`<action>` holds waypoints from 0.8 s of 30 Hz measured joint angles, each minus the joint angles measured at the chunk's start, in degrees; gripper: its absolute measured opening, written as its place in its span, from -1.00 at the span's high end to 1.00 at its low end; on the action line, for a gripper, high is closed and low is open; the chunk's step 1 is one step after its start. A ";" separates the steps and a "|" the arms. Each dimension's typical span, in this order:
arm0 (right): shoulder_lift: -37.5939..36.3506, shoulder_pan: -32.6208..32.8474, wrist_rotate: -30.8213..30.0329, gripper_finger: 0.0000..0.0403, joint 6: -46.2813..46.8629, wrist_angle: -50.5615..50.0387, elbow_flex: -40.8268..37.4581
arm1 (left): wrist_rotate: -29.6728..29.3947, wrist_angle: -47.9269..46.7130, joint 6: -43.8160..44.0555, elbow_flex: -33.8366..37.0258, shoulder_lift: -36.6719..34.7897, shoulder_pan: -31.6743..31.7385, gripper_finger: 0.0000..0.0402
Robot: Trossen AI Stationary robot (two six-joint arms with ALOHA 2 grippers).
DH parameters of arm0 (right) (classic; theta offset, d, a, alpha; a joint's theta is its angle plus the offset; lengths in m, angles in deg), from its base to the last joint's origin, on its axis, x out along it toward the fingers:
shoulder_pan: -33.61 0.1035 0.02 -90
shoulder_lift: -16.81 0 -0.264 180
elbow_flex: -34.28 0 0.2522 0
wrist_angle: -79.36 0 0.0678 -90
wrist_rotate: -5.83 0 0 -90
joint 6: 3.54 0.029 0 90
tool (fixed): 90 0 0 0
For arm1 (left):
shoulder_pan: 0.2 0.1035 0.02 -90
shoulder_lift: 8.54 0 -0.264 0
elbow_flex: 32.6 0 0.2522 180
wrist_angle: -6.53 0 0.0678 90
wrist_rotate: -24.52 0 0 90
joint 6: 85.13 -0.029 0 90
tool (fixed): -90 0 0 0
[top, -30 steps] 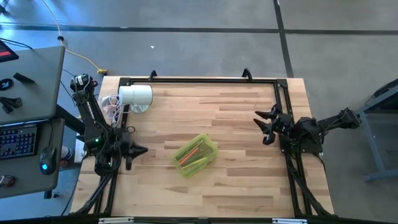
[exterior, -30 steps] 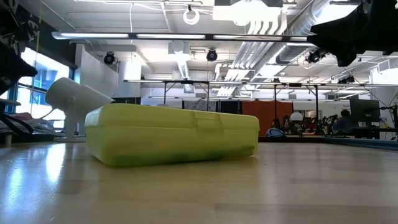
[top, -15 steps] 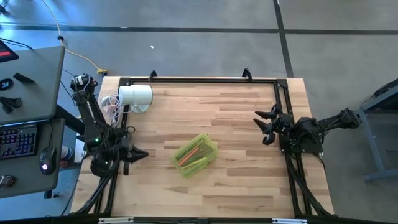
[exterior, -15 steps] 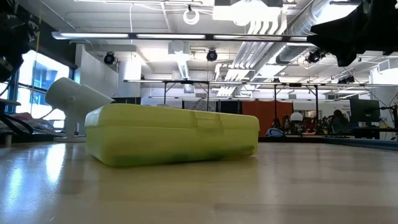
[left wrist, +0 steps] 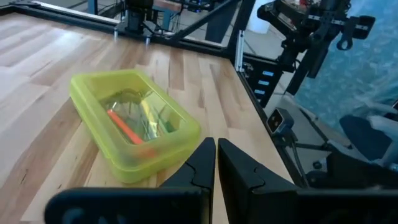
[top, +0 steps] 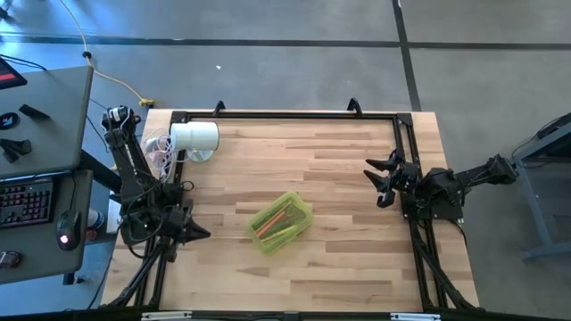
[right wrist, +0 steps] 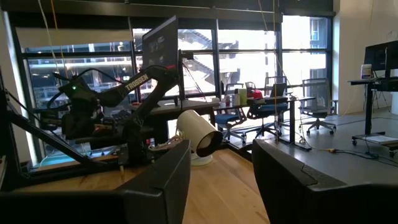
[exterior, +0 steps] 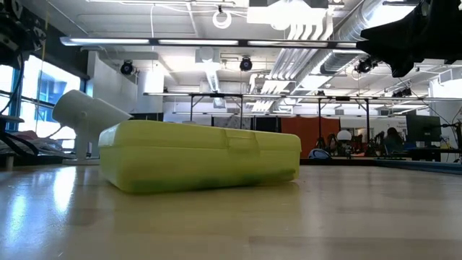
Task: Pick & place school supplies into a supply box
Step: Return to Home Position
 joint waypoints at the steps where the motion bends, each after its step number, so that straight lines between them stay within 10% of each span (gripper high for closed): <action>1: 0.00 0.00 0.00 0.23 0.01 0.00 0.00 | -0.18 -0.01 0.05 0.00 -0.02 0.00 0.72; 24: 0.00 0.01 0.00 0.22 0.02 -0.02 0.00 | 11.09 0.68 -7.74 0.00 0.10 0.02 0.72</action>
